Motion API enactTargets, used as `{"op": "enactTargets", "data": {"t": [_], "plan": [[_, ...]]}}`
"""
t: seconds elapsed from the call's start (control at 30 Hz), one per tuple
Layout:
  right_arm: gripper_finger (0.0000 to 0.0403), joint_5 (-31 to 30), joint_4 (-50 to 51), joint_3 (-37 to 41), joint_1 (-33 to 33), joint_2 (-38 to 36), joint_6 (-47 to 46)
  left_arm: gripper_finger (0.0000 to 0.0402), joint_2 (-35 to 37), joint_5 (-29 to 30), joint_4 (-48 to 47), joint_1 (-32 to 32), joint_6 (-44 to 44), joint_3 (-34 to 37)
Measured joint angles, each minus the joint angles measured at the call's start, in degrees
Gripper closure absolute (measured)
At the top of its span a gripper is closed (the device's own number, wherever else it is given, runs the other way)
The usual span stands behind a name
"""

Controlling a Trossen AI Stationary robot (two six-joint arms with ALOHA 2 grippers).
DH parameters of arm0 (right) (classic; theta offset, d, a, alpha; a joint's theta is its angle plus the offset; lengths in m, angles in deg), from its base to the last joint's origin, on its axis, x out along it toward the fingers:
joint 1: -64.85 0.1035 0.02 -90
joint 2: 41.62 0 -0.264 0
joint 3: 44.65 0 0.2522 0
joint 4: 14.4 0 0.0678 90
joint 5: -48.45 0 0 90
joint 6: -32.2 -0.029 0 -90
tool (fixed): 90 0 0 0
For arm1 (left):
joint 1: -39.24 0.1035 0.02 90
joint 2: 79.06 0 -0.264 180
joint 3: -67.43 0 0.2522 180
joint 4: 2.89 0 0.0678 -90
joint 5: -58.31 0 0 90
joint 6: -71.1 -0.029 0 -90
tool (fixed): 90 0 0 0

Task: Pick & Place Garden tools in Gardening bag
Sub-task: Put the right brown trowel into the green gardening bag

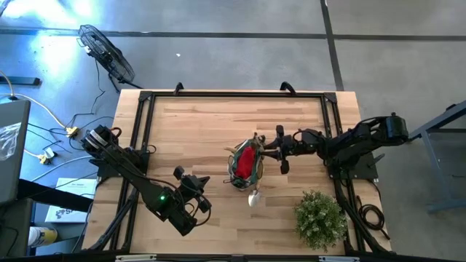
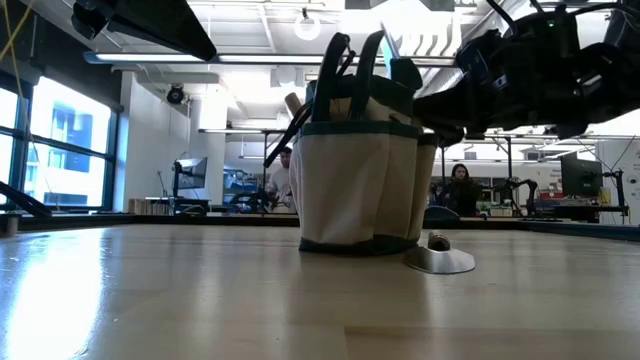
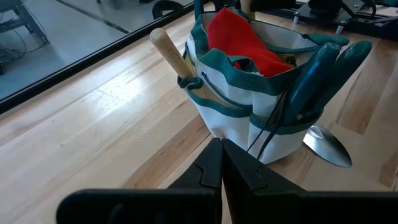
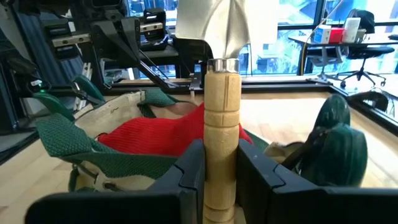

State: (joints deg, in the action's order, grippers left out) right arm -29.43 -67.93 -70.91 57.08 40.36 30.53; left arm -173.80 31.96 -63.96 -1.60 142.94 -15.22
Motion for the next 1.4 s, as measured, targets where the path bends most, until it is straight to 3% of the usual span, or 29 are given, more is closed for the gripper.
{"op": "enactTargets", "data": {"t": [1.4], "plan": [[0.0353,-2.71,11.3,-2.26,1.09,0.0,3.28,0.0402,0.0,-1.66,0.93,-0.02,0.48,0.0]]}}
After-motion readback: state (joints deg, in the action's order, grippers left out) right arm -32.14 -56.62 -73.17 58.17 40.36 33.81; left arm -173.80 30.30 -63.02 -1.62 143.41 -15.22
